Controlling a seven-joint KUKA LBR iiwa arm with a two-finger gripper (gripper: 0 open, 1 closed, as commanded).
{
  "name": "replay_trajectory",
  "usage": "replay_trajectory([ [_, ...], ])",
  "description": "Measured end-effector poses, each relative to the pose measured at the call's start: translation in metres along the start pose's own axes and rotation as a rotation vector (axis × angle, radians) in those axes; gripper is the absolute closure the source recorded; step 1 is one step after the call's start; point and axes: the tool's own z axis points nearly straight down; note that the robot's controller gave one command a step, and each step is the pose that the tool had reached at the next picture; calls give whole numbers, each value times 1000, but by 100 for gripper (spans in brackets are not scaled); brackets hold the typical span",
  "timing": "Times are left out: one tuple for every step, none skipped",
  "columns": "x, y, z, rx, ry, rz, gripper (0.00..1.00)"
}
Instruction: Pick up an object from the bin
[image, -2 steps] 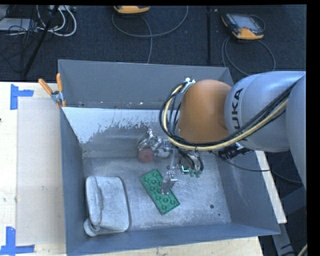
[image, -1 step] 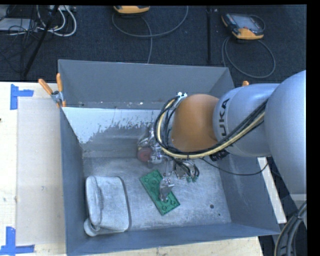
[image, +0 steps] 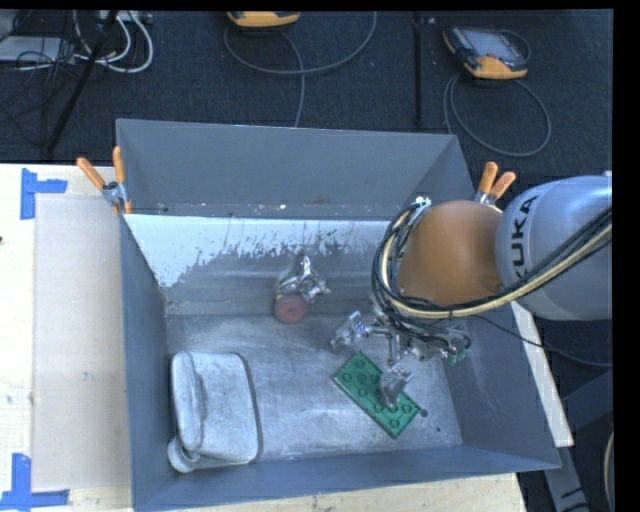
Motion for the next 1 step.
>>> replay_trajectory([
  [2,-1,-1,-2,9,2,100],
])
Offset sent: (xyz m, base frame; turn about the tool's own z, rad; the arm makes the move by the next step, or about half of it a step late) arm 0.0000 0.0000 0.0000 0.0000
